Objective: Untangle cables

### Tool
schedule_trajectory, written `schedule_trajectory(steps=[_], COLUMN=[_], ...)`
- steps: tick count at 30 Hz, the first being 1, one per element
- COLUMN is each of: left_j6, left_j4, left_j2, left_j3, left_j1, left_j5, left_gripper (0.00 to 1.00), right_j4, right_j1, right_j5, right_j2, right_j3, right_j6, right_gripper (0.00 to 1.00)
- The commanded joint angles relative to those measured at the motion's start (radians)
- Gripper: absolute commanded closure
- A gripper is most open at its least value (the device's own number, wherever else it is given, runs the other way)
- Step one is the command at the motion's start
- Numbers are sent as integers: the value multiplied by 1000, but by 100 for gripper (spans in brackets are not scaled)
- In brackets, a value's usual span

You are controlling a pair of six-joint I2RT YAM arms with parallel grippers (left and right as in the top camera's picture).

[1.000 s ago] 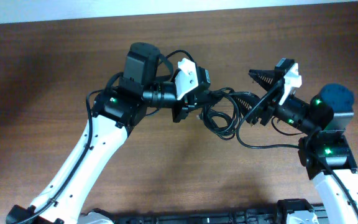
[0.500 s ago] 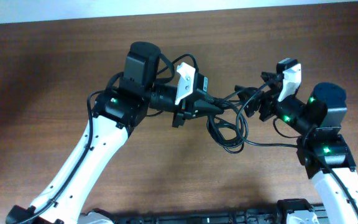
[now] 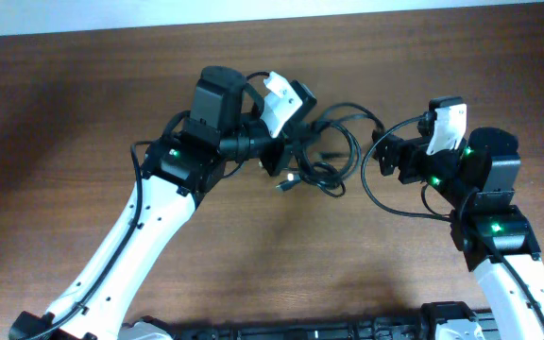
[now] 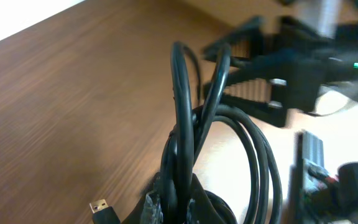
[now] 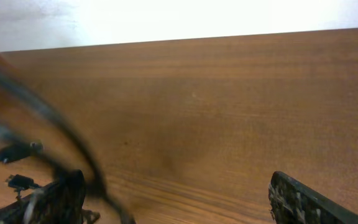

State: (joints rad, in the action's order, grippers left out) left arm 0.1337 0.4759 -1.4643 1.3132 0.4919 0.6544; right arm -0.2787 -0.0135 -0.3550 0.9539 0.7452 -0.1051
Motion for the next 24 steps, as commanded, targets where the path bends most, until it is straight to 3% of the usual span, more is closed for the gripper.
schedule_trajectory(steps=[1,6,12,15,19,24], left_j6=[-157,-288,-490,-578,-582,-582], left_j4=[-3,-3,-4,-15,-26,-64], left_j2=[17,17,17,17,17,17], left_j3=[21,21,21,21,21,21], left_j1=[-4,-46,-100,-98,-92,-53], left_j5=[-181,-218,-217,-184,-116,-116], left_gripper=[100,100,100,100,100,100], right_j4=[-18,-48,-9,51,122,138], right_j1=[0,0,0,0,0,0], right_j5=[19,-67,-330,-436,-503,-509], right_j2=[2,2,2,2,2,2], right_j3=[-4,-4,-4,-4,-4,-4], right_j6=[0,-54,-61,-153,-245,-249], right_gripper=[9,9,9,9,9,9])
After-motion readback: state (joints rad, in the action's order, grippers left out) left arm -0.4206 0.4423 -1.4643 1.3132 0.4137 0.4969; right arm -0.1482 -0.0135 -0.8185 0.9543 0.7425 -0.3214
